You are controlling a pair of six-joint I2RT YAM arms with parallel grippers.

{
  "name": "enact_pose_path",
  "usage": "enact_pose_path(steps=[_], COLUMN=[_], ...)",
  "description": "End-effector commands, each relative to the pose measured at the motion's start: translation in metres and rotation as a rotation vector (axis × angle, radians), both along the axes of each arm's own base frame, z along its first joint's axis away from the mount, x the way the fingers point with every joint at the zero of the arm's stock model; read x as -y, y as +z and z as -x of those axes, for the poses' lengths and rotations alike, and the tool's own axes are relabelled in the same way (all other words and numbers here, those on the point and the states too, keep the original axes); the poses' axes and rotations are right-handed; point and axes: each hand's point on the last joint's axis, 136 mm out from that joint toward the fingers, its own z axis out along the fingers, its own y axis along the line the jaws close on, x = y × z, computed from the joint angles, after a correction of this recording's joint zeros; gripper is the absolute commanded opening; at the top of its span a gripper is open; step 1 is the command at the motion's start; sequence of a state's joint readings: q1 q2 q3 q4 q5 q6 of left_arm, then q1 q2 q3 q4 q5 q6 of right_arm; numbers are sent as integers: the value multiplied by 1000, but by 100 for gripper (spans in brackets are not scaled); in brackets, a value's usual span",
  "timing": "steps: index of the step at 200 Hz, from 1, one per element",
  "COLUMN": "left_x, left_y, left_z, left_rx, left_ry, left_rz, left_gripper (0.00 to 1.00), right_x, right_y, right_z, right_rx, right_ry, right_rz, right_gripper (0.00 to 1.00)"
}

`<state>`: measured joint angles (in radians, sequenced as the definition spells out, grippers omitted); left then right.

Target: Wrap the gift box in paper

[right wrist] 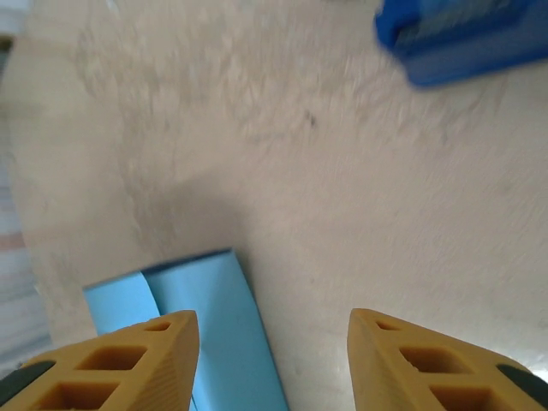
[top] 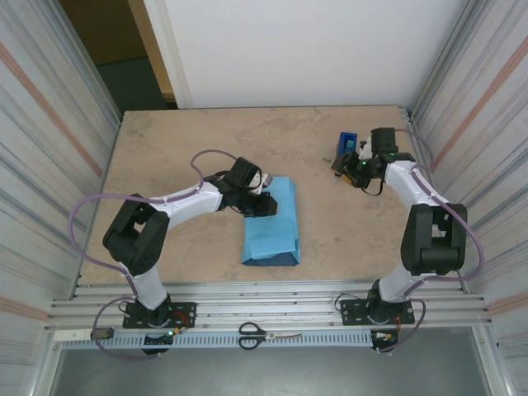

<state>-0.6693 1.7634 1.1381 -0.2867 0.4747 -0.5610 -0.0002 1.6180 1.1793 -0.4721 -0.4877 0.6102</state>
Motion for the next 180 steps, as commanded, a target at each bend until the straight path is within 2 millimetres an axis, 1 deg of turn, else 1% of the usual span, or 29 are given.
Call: enact_pose_path(steps=[1, 26, 45, 70, 100, 121, 160, 180], left_x=[-27, -26, -26, -25, -24, -23, -23, -22], left_y=[-59, -59, -60, -60, -62, -63, -64, -63], left_z=[40, 39, 39, 39, 38, 39, 39, 39], left_rx=[-149, -145, -146, -148, -153, -157, -158, -157], left_ry=[-35, -40, -45, -49, -49, -53, -52, -55], left_rz=[-182, -181, -183, -182, -186, -189, -190, -188], left_gripper=[18, 18, 18, 18, 18, 18, 18, 18], right_x=[16, 41, 54, 64, 69, 65, 66, 65], right_y=[7, 4, -1, -11, -20, -26, -43, -47], right_z=[-17, -38, -52, -68, -81, -87, -90, -92], right_rx=[29, 33, 27, 13, -5, -20, -63, -67], right_ry=[-8, -54, -73, -77, -66, -47, -42, -33], right_rz=[-16, -38, -52, -74, -108, -136, -137, -145], right_gripper=[44, 36, 35, 31, 29, 28, 29, 29])
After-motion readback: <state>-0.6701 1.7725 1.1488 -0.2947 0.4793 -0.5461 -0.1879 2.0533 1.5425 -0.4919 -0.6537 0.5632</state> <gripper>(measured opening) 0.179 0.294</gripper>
